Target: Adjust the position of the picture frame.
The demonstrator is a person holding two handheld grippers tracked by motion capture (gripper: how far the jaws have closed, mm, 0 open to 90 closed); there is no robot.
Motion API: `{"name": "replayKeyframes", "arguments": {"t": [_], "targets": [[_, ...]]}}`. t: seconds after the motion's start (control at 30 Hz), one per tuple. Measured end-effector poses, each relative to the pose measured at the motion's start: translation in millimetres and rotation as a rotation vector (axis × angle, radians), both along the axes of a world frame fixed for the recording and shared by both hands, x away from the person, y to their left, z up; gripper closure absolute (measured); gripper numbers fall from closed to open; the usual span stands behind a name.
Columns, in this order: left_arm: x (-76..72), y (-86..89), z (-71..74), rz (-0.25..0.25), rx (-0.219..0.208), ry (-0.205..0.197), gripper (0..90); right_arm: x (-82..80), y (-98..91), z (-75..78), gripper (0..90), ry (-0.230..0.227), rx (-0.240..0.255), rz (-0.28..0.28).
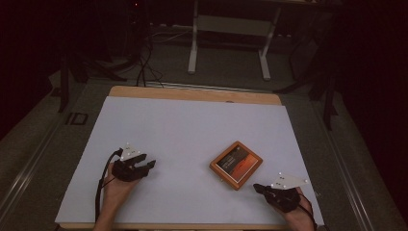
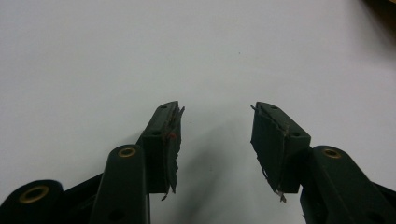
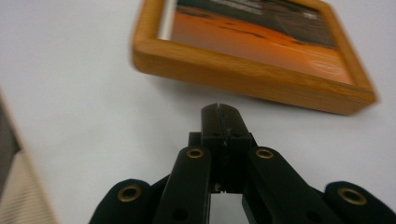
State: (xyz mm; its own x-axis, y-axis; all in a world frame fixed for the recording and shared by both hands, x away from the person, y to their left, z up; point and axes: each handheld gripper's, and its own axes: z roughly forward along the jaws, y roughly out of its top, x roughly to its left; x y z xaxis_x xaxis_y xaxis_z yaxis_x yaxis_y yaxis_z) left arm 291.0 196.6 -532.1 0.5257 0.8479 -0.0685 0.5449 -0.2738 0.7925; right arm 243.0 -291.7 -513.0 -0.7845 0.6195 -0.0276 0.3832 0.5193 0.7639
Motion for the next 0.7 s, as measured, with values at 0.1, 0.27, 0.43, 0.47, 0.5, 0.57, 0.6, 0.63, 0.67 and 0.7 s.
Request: {"name": "replayKeyframes", "arguments": {"t": [0.1, 0.27, 0.43, 0.47, 0.5, 0.57, 0.6, 0.63, 0.67, 0.7], "targets": [[-0.1, -0.4, 0.0, -0.002, 0.002, 0.000, 52.5, -2.5, 7.0, -0.7, 90.0, 0.001, 0.003, 0.037], [-0.9, -1.0, 0.3, -0.007, -0.001, -0.003, 54.1, -3.4, 19.0, -0.5, 90.0, -0.001, 0.013, 0.097], [-1.1, -1.5, 0.4, -0.007, 0.003, -0.003, 54.2, -1.5, 32.1, -0.9, 90.0, 0.001, 0.007, 0.141], [-1.2, -1.6, 0.4, -0.007, 0.003, -0.004, 54.2, -0.5, 34.7, -1.3, 90.0, -0.002, 0.001, 0.147], [-1.2, -1.8, 0.4, -0.007, 0.004, -0.004, 54.2, 0.3, 36.6, -1.4, 90.0, -0.004, -0.003, 0.151], [-1.3, -2.2, 0.4, -0.007, 0.002, -0.004, 54.2, 2.9, 42.9, -0.8, 90.0, -0.002, -0.011, 0.164], [-1.3, -2.6, 0.3, -0.008, 0.003, -0.006, 54.2, 2.9, 42.9, -0.8, 90.0, -0.002, -0.011, 0.164], [-1.3, -2.8, 0.2, -0.009, 0.001, -0.007, 54.2, 4.3, 46.0, -0.6, 90.0, -0.002, -0.012, 0.170], [-1.4, -3.2, 0.1, -0.010, 0.001, -0.008, 54.2, 7.1, 51.7, -0.2, 90.0, -0.003, -0.019, 0.184], [-1.4, -3.4, 0.1, -0.012, 0.001, -0.008, 54.2, 7.1, 51.7, -0.2, 90.0, -0.003, -0.019, 0.184]]}}
